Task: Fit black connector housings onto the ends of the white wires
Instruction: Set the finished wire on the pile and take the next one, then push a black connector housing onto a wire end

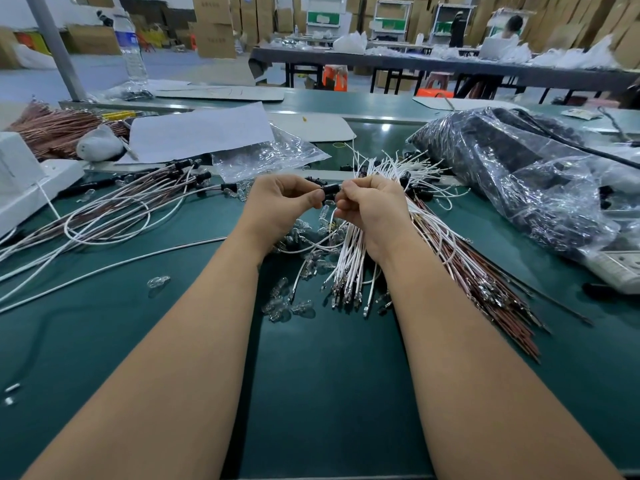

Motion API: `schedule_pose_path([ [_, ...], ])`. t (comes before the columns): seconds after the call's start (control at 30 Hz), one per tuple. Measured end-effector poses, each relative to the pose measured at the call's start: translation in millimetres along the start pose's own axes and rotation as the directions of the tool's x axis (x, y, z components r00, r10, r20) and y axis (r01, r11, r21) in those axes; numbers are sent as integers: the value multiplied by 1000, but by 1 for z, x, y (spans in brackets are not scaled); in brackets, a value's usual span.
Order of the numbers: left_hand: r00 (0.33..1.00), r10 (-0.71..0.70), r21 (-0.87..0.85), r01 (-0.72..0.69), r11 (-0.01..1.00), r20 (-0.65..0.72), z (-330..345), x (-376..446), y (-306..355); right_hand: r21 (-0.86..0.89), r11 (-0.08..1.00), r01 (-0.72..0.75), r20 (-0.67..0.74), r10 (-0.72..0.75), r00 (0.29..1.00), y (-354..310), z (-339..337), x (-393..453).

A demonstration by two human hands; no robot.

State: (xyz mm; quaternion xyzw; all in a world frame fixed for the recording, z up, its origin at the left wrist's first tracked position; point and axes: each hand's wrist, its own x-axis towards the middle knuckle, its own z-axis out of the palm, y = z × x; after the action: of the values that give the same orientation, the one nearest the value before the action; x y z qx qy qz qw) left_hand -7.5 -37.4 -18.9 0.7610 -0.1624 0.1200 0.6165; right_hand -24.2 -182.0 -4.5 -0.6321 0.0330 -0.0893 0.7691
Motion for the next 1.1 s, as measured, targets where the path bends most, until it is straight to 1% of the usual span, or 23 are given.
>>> schedule_pose_path([
  [0.1,1000,8,-12,-8,1000,1,2,0,0,9,1000,0,-10,0,1000,-1,-1,1],
  [0.23,1000,3,6,-3,1000,6,0,0,-3,-112,993,47,-4,-48,999,0,0,1],
  [0.37,1000,2,20,-2,1000,6,-1,1,-3,-253,962,98,-5,-103,995,1,0,2],
  [0.47,1000,4,-4,-4,1000,-2,0,0,-2,-295,950,99,-21,-110,994,3,0,3],
  [0.67,1000,-9,-28,8,1000,-21,1,-1,-1,-216,975,59,-40,-69,997,0,2,1],
  [0.8,999,-31,-33,30,999,-41,1,0,-1,-118,992,46,-69,-55,996,-1,2,0],
  [0.9,996,-50,-29,48,998,-70,-2,2,-2,-14,999,42,-81,-43,996,-2,-1,0],
  [0.97,994,-92,-71,87,994,-62,-5,4,-2,13,999,44,-72,-43,996,-2,-2,1],
  [1.03,991,-129,-168,123,978,-24,-7,5,0,-5,998,59,-60,-59,996,-1,-1,1],
  [1.1,992,-128,-244,126,962,6,-9,5,2,-29,997,70,-46,-71,996,0,0,1],
])
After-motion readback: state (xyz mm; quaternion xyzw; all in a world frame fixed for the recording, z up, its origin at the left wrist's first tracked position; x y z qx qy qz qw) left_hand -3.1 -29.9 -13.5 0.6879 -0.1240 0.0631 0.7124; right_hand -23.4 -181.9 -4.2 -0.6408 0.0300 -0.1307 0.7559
